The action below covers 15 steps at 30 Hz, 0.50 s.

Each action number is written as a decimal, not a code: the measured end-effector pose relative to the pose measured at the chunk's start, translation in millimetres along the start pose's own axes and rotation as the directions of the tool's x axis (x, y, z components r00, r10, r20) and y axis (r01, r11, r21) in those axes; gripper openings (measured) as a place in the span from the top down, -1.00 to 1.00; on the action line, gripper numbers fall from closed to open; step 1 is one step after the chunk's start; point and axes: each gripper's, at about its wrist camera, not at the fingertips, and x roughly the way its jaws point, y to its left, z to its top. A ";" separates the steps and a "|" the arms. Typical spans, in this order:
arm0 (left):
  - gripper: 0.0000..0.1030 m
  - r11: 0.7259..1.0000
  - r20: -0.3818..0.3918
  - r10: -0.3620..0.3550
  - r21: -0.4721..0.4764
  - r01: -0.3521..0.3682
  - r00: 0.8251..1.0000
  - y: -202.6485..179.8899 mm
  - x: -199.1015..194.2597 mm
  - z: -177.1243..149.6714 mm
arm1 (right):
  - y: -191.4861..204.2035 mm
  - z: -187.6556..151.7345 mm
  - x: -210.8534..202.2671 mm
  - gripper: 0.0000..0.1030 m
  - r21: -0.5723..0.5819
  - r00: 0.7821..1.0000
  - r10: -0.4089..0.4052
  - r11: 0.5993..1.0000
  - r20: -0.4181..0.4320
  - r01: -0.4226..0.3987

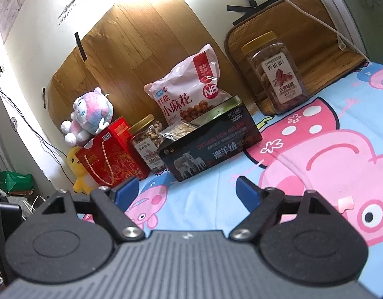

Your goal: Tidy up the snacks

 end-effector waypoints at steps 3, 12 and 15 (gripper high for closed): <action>-1.00 1.000 0.002 -0.002 0.004 0.002 1.000 -0.4 -1.0 -0.4 | -0.8 0.2 -1.1 -0.69 0.001 1.000 0.000 1.000 0.005 0.000; -1.00 1.000 0.003 -0.002 0.021 0.002 1.000 -3.3 -1.7 -0.9 | -2.9 1.2 -2.4 -0.69 0.010 1.000 -0.002 1.000 0.009 0.002; -1.00 1.000 -0.001 -0.004 0.024 0.004 1.000 -3.8 -1.2 -0.9 | -3.3 1.8 -2.5 -0.69 0.011 1.000 -0.002 1.000 0.010 0.002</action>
